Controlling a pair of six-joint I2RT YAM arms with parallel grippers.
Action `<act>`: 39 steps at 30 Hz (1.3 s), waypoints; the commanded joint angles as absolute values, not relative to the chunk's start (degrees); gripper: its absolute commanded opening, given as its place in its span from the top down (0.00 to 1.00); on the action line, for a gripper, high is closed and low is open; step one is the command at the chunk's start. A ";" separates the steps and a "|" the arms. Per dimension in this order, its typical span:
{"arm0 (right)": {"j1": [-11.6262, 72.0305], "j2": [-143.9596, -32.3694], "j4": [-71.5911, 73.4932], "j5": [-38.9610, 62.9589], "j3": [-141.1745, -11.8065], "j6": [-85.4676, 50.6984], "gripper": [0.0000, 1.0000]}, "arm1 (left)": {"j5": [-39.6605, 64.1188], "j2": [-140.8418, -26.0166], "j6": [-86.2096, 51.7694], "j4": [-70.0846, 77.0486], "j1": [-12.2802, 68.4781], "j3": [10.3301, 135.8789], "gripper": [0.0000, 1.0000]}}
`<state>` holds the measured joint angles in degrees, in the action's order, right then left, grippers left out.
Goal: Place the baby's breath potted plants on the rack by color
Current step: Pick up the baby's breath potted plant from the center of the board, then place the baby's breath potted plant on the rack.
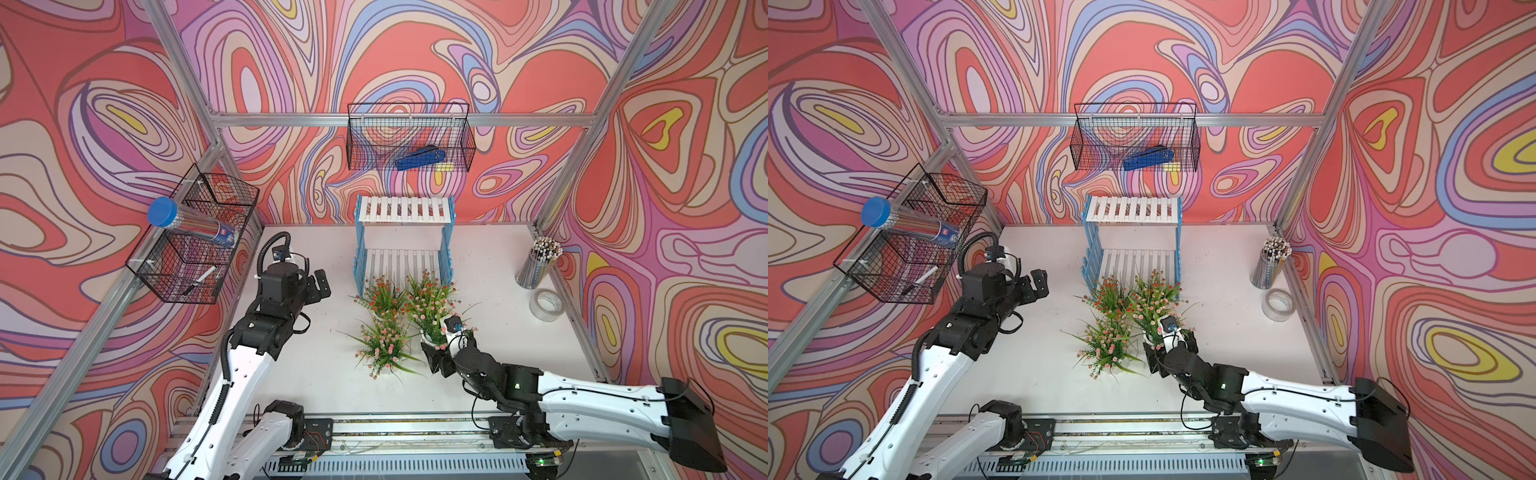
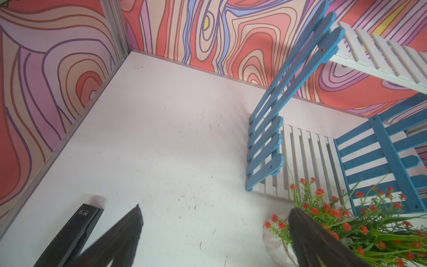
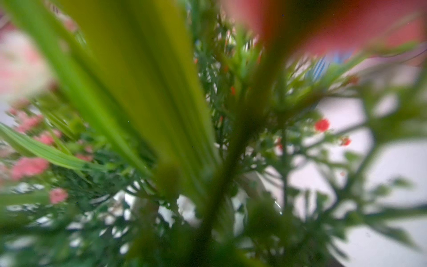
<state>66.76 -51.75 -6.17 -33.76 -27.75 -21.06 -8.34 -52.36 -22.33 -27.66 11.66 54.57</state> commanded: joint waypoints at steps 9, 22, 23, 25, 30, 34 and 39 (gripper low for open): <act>63.83 -59.84 -25.46 -34.65 -59.17 -13.65 0.53 | -8.06 -51.91 -22.70 -32.04 11.95 56.70 0.00; 44.38 -85.30 -29.12 -17.97 -96.38 -0.73 0.51 | -4.67 -51.05 -24.44 -32.73 11.94 57.09 0.00; 42.74 -87.48 -29.35 -16.70 -99.21 -0.52 0.51 | -4.21 -50.91 -24.89 -32.62 11.95 56.96 0.00; 39.55 -91.50 -29.81 -13.48 -103.98 -0.67 0.51 | -3.74 -50.67 -25.24 -32.70 12.00 56.95 0.00; 33.68 -100.27 -32.20 -10.13 -114.76 0.08 0.50 | -3.25 -49.77 -26.49 -32.98 12.03 56.91 0.00; 29.28 -105.47 -31.91 -6.52 -119.48 -1.14 0.50 | -2.07 -49.74 -26.72 -32.69 12.02 56.69 0.00; 27.87 -109.18 -31.50 -5.54 -123.04 -1.32 0.51 | -2.54 -49.91 -26.11 -31.58 12.03 56.60 0.00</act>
<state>27.79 -109.27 -34.89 -7.79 -119.52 -1.13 -2.90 -50.28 -25.41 -31.22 11.70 55.68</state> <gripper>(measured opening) 0.903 0.998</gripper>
